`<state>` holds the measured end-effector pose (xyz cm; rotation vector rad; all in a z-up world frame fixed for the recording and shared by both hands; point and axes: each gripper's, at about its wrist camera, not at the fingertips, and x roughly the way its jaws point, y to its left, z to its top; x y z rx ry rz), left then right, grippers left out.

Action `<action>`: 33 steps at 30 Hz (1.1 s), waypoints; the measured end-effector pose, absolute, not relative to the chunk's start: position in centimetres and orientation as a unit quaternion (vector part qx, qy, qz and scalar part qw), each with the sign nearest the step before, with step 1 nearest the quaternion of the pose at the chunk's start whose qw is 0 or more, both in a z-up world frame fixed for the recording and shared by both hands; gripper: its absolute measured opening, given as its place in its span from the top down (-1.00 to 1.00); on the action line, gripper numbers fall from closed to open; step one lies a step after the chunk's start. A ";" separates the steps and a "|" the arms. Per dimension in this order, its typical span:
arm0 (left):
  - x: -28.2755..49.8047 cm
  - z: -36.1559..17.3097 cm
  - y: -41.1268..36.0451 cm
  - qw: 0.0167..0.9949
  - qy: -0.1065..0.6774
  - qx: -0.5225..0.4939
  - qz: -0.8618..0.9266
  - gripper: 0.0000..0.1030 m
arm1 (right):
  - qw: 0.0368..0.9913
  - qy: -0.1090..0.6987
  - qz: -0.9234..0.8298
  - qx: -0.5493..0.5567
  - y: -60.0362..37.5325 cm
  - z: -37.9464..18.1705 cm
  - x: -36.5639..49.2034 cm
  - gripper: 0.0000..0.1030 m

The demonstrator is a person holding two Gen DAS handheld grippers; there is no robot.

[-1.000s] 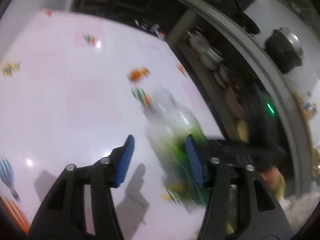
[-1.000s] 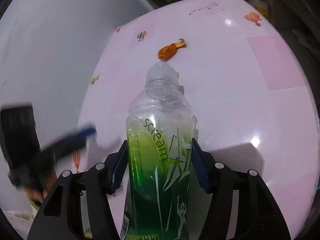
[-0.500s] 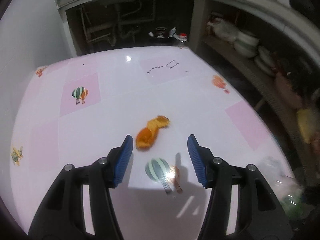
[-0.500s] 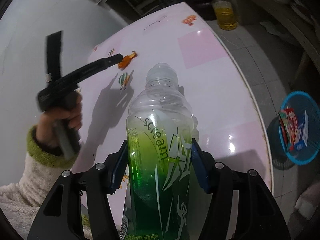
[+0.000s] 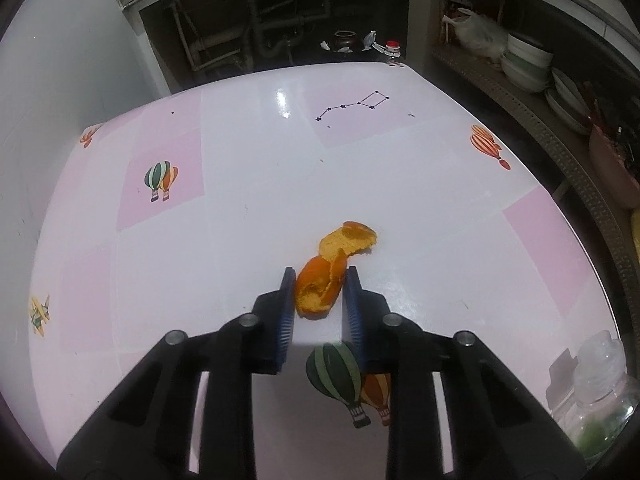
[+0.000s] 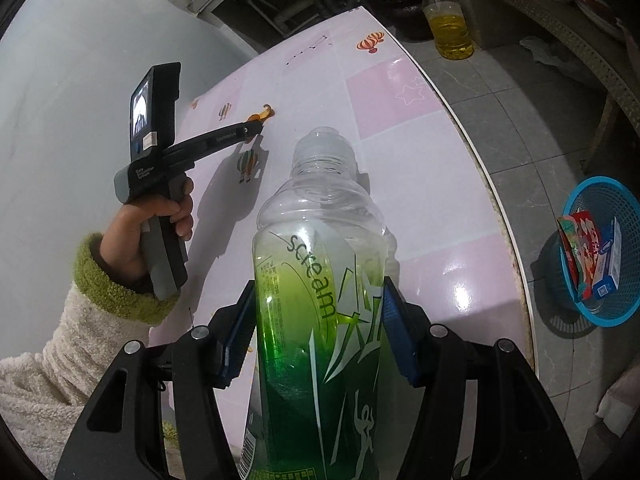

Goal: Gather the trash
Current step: 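Grasp the orange peel with the left tool while the right tool holds the bottle, then carry the orange peel and bottle toward the wastebasket with both tools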

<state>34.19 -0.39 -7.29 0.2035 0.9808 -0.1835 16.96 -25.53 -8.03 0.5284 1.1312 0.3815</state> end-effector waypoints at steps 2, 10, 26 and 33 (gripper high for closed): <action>34.0 -7.1 -0.3 0.875 0.465 0.099 -0.089 0.69 | 0.795 0.526 0.176 0.244 -25.5 -8.0 16.9 -0.13; 33.4 -6.5 0.4 0.878 0.464 0.081 -0.088 0.78 | 0.797 0.524 0.175 0.243 -25.6 -8.0 16.9 -0.12; 28.5 -3.6 2.8 0.890 0.445 0.030 -0.099 0.78 | 0.801 0.505 0.180 0.267 -26.6 -7.1 16.5 -0.12; 27.3 -2.7 3.0 0.893 0.438 0.020 -0.106 0.78 | 0.805 0.497 0.181 0.270 -26.6 -6.7 16.2 -0.12</action>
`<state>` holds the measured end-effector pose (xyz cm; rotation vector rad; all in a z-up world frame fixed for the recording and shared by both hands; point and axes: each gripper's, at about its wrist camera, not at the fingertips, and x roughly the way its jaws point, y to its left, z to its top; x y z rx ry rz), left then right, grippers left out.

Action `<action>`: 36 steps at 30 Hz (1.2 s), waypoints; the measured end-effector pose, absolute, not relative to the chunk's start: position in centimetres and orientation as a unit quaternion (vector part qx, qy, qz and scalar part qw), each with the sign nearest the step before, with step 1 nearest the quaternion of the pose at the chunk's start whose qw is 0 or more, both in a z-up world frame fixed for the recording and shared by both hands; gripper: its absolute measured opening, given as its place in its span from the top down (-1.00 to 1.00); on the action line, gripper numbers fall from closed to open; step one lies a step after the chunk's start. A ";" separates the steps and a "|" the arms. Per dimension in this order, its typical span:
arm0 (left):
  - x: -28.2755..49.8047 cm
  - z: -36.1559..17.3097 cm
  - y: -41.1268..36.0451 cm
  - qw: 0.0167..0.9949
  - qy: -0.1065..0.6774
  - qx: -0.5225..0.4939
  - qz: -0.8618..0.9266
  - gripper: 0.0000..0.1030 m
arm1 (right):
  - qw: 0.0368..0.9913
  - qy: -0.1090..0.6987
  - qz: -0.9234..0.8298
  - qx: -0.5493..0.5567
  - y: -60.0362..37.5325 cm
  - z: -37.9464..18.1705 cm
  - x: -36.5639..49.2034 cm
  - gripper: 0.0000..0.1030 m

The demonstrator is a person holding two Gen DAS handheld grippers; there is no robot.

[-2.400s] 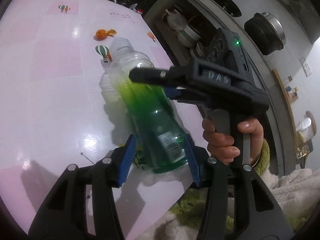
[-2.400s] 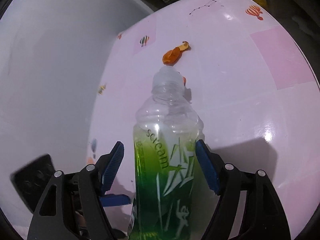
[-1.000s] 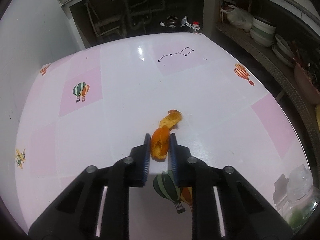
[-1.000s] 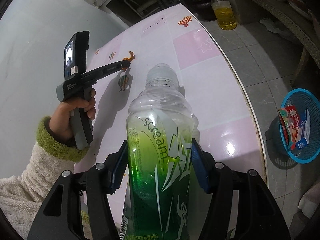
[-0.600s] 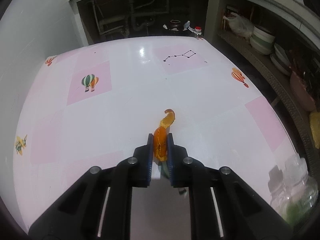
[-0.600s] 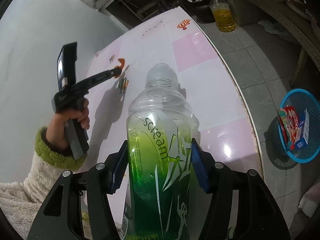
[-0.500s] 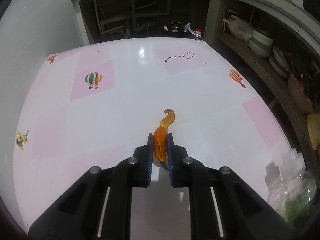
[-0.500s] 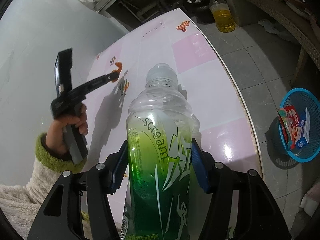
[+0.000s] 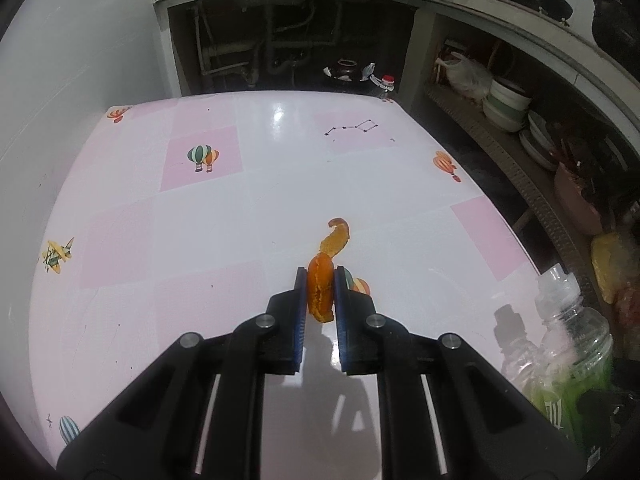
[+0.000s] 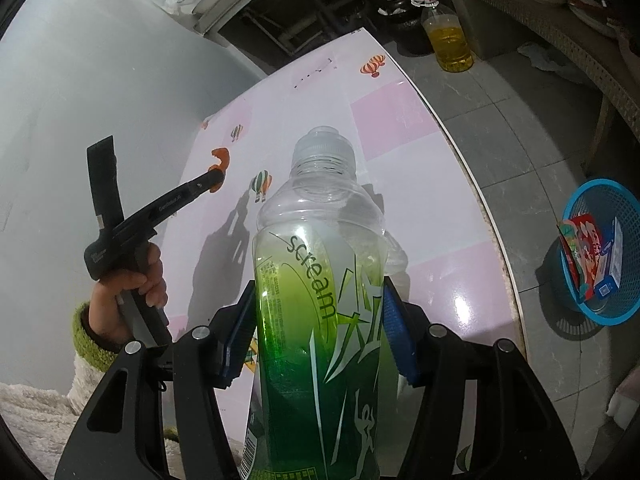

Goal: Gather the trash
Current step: 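Carry the orange peel and bottle toward the wastebasket with both tools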

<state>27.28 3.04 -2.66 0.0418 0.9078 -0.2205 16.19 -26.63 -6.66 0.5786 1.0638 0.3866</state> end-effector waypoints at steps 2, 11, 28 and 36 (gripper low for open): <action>27.1 -2.4 2.9 0.893 0.436 0.019 -0.108 0.78 | 0.805 0.495 0.182 0.272 -26.7 -6.6 16.0 -0.12; 26.3 -1.9 2.3 0.894 0.431 0.013 -0.119 0.78 | 0.805 0.492 0.183 0.276 -27.1 -6.5 15.8 -0.12; 25.5 -0.9 -0.2 0.893 0.424 0.020 -0.150 0.78 | 0.810 0.464 0.173 0.314 -29.8 -5.9 15.2 -0.12; 24.6 1.0 -6.5 0.884 0.405 0.038 -0.232 0.78 | 0.836 0.404 0.050 0.367 -39.9 -4.5 9.2 -0.12</action>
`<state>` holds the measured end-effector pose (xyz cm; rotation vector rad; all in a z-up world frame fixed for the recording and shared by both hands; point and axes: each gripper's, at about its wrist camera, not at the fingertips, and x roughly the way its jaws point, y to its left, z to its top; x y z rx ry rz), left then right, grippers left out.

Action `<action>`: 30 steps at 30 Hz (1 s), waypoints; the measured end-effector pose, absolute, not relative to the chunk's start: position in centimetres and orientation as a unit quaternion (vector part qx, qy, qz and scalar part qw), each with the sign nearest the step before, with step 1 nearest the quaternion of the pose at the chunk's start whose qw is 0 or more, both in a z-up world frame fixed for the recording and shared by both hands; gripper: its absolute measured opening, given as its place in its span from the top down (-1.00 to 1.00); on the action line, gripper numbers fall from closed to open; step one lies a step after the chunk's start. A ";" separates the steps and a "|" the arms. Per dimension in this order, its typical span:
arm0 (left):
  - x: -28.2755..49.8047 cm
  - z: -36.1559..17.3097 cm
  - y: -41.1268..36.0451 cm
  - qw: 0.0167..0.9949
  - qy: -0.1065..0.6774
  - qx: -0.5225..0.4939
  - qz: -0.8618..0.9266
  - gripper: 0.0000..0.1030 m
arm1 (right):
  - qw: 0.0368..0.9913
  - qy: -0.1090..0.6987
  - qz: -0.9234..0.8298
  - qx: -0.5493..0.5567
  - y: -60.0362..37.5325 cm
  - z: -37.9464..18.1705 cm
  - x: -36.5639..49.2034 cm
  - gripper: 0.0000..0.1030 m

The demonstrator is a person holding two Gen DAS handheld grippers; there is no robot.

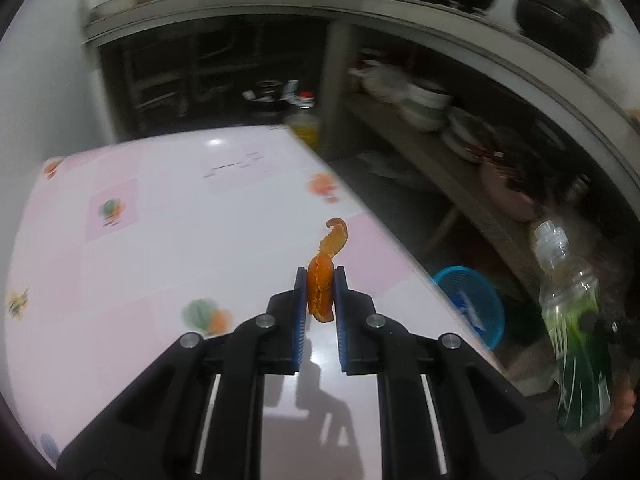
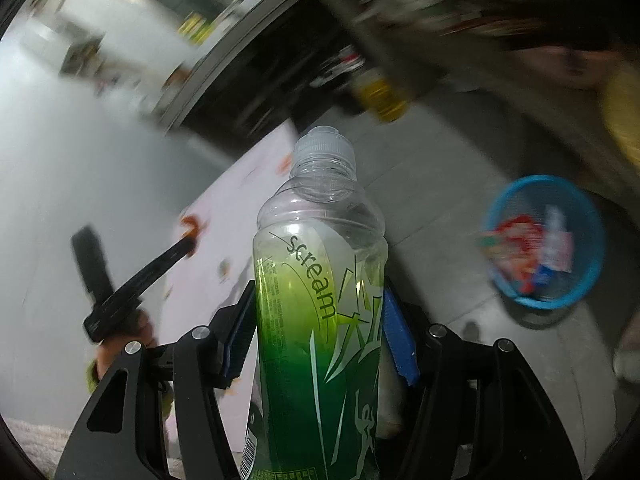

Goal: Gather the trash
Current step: 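Carry the orange peel and bottle toward the wastebasket with both tools, then open both tools over the wastebasket, dropping the peel and bottle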

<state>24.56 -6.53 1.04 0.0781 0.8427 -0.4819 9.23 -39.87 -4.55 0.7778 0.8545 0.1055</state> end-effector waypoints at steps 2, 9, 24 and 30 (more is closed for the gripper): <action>24.2 1.3 -9.0 0.875 0.405 0.045 -0.261 0.78 | 0.834 0.393 0.013 0.386 -42.5 -4.9 7.0 -0.12; 22.5 0.4 -18.8 0.819 0.436 0.075 -0.366 0.78 | 0.800 0.397 -0.111 0.436 -49.3 -9.4 0.4 -0.12; 22.1 -9.1 -38.0 0.705 0.556 0.126 -0.422 0.51 | 0.742 0.410 -0.131 0.514 -54.0 -17.4 -1.9 -0.12; 23.0 -12.3 -41.9 0.719 0.564 0.111 -0.391 -0.22 | 0.733 0.420 -0.145 0.515 -54.9 -18.7 -2.0 -0.12</action>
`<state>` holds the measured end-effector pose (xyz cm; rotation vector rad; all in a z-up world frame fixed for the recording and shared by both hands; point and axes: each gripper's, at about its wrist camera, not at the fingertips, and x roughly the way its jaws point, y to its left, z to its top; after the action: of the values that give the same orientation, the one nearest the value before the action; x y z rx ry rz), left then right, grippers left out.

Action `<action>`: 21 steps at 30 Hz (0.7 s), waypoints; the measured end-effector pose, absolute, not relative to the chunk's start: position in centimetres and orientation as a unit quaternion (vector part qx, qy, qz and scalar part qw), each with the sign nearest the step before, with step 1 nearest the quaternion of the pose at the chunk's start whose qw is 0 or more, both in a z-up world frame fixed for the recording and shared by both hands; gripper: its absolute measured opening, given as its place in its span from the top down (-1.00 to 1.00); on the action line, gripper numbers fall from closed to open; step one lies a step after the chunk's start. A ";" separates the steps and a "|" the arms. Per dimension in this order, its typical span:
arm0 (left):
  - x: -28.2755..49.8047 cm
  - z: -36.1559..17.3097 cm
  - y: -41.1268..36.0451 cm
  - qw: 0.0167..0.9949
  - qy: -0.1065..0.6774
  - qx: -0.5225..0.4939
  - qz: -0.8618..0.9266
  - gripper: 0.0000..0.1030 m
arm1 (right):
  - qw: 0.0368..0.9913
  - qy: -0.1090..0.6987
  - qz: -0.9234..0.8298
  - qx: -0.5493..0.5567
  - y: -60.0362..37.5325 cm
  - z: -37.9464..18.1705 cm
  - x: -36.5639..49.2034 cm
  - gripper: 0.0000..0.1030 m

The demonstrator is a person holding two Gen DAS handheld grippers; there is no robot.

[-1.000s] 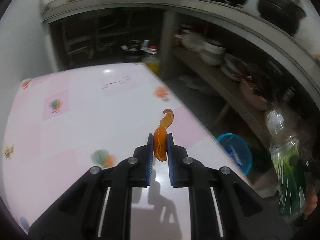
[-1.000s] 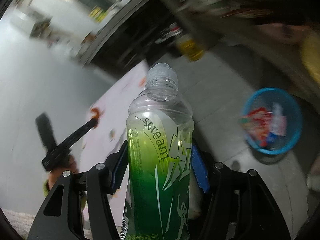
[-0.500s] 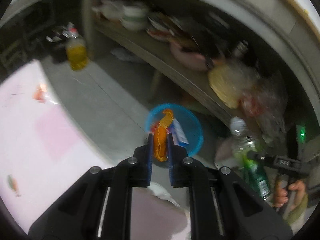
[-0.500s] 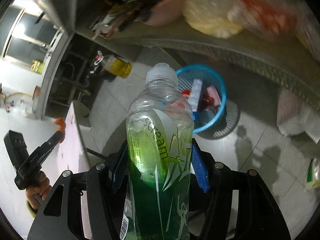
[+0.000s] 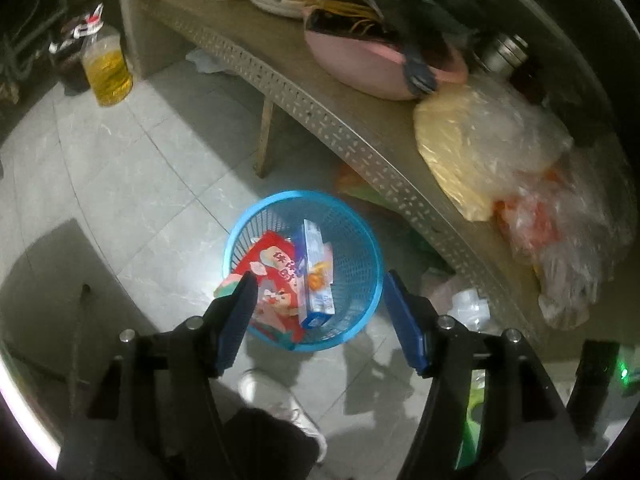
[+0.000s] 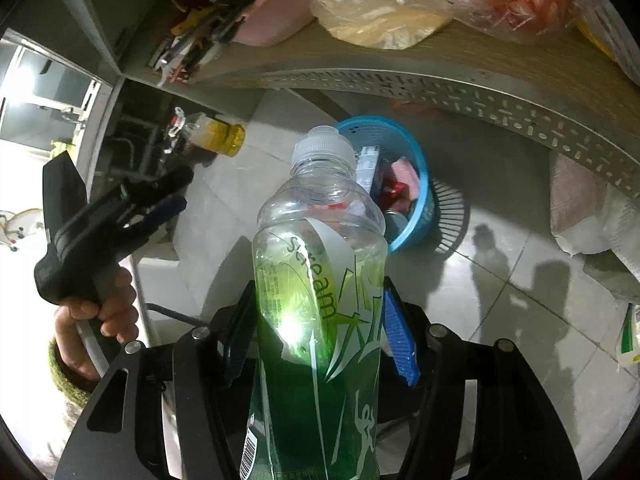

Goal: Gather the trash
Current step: 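Open both tools over the wastebasket, dropping the peel and bottle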

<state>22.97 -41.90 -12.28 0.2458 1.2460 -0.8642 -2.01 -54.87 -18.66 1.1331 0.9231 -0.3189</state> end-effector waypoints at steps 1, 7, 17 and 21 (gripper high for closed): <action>23.2 -12.5 -41.5 0.717 0.570 0.104 -0.386 -0.22 | 0.732 0.422 -0.147 0.514 -55.0 -18.8 -1.9 -0.12; 23.7 -10.7 -38.7 0.739 0.553 0.103 -0.371 -0.23 | 0.720 0.444 -0.150 0.511 -55.4 -21.6 0.2 -0.12; 21.9 -3.5 -29.0 0.771 0.499 0.091 -0.385 -0.32 | 0.715 0.535 -0.208 0.400 -58.0 -29.2 12.1 -0.13; 21.0 -2.1 -24.1 0.785 0.491 0.077 -0.370 -0.37 | 0.717 0.562 -0.229 0.343 -58.7 -31.7 16.0 -0.14</action>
<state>21.05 -24.10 -2.10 0.1663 1.0579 -0.7970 15.98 -58.68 -31.69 0.7584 1.2431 -0.5070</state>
